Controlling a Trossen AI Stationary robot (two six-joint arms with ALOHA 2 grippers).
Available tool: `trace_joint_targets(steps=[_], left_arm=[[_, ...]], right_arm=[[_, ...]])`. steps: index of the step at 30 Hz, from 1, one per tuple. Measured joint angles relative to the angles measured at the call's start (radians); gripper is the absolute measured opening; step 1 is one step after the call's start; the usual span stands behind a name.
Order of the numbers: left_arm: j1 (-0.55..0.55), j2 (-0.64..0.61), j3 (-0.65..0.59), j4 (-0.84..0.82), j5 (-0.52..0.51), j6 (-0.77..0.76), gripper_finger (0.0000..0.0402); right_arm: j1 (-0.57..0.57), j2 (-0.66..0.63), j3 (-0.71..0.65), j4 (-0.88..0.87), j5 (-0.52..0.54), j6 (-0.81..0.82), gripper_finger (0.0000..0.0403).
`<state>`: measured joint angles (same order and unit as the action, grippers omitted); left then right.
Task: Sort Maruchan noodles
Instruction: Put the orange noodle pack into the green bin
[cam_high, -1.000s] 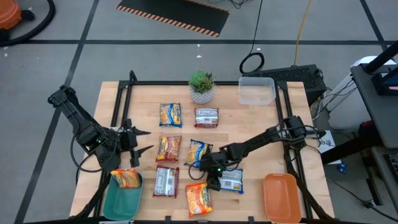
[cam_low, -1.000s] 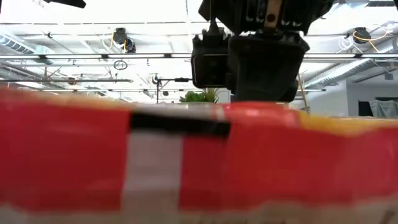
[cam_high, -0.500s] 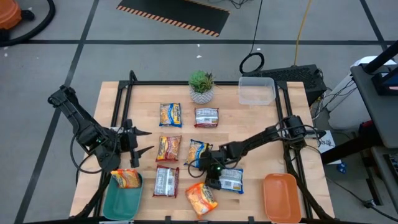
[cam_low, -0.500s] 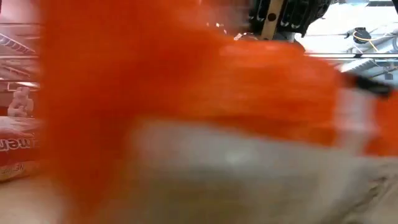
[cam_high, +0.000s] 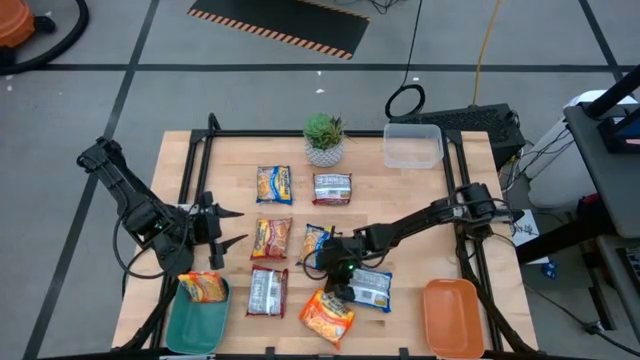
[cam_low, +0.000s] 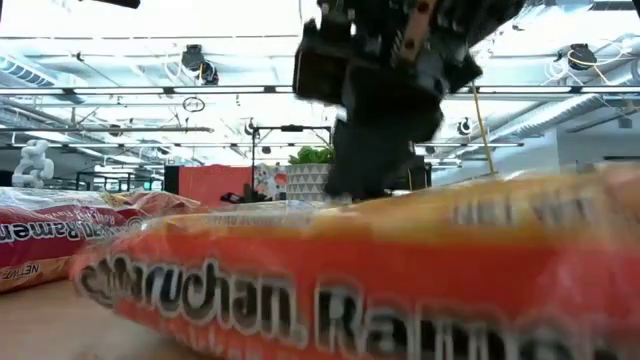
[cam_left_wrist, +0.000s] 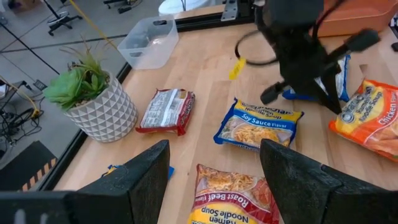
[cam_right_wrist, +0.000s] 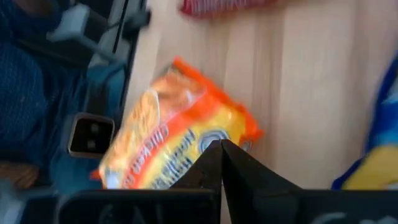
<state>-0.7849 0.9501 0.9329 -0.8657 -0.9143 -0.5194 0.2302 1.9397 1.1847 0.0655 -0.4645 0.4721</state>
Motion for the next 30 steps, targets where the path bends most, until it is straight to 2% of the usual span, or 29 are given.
trace_joint_targets(steps=[6, 8, 17, 23, 30], left_arm=[[0.000, 0.000, 0.000, 0.003, 0.000, -0.001, 0.0255], [0.000, 0.000, 0.000, 0.003, 0.000, -0.010, 0.0255], [0.000, 0.000, 0.000, 0.004, -0.001, -0.095, 0.0255], [0.000, 0.000, 0.000, 0.004, -0.001, -0.118, 0.0255], [0.000, 0.000, 0.000, 0.004, -0.001, -0.112, 0.0255]], right_arm=[[0.000, -0.095, 0.000, -0.011, 0.153, -0.023, 0.0000], [0.000, -0.121, 0.000, -0.024, 0.174, -0.019, 0.0000], [0.049, -0.139, 0.001, -0.115, 0.146, 0.140, 0.0010], [0.069, -0.138, 0.001, -0.175, 0.148, 0.182, 0.0059], [0.065, -0.049, 0.001, -0.122, 0.146, 0.187, 0.0145]])
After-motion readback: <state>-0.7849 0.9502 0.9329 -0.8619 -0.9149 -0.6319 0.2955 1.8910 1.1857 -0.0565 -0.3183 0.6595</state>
